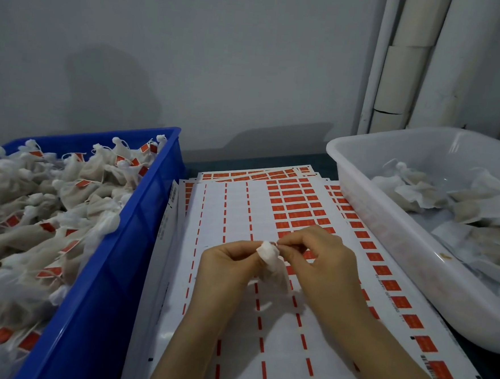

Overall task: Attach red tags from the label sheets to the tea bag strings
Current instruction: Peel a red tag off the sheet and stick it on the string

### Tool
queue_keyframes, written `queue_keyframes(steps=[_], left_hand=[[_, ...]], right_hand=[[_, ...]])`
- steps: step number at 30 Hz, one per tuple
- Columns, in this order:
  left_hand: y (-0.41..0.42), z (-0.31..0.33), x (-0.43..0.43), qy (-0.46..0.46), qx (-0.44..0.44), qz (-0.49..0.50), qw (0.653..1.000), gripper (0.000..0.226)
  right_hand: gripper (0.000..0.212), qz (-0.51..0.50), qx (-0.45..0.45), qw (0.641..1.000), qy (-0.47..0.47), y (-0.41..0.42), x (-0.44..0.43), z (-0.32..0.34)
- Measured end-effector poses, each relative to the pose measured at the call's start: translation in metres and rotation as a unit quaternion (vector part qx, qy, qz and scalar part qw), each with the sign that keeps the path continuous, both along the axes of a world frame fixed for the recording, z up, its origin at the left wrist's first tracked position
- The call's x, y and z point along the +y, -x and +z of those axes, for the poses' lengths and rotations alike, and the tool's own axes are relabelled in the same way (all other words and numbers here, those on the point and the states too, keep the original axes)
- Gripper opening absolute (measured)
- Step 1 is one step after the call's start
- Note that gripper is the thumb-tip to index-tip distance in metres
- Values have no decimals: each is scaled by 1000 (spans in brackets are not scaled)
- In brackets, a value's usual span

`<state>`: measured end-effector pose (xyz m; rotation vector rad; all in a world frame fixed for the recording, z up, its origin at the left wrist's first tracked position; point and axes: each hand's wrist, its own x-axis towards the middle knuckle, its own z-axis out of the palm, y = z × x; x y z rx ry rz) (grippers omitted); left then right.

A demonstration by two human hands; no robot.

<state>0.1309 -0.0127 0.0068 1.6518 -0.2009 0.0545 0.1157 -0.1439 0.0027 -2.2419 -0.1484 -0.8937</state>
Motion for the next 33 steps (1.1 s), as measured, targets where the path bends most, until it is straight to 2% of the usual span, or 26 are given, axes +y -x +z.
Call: queue_keyframes(steps=[4, 8, 10, 12, 16, 19, 21, 24, 28, 33], left_hand=[[-2, -3, 0, -47, 5, 10, 999, 2], [-1, -5, -1, -87, 6, -11, 996, 4], [0, -6, -2, -88, -2, -23, 996, 12], [-1, -6, -3, -74, -3, -26, 997, 13], [-1, -7, -4, -67, 0, -27, 997, 14], [-2, -10, -4, -79, 0, -19, 997, 15], [-2, -11, -4, -93, 2, -4, 996, 14], [-2, -11, -6, -92, 6, 18, 996, 15], [-1, -11, -10, -53, 32, 32, 998, 12], [1, -6, -12, 35, 59, 36, 997, 14]], right_hand=[[14, -13, -55, 994, 95, -1, 0, 0], [19, 10, -50, 994, 98, -1, -1, 0], [17, 32, -13, 998, 58, 0, -1, 0], [17, 48, 64, 997, -21, 0, -1, 3], [14, 79, 139, 976, -151, 1, 0, 3], [9, 119, 198, 959, -164, 1, 2, 6], [7, 106, 219, 956, -165, 0, 3, 4], [6, 77, 215, 950, -213, -2, 2, 2], [8, 93, 210, 928, -293, -2, -2, 2], [2, 155, 283, 885, -335, -6, 1, 2]])
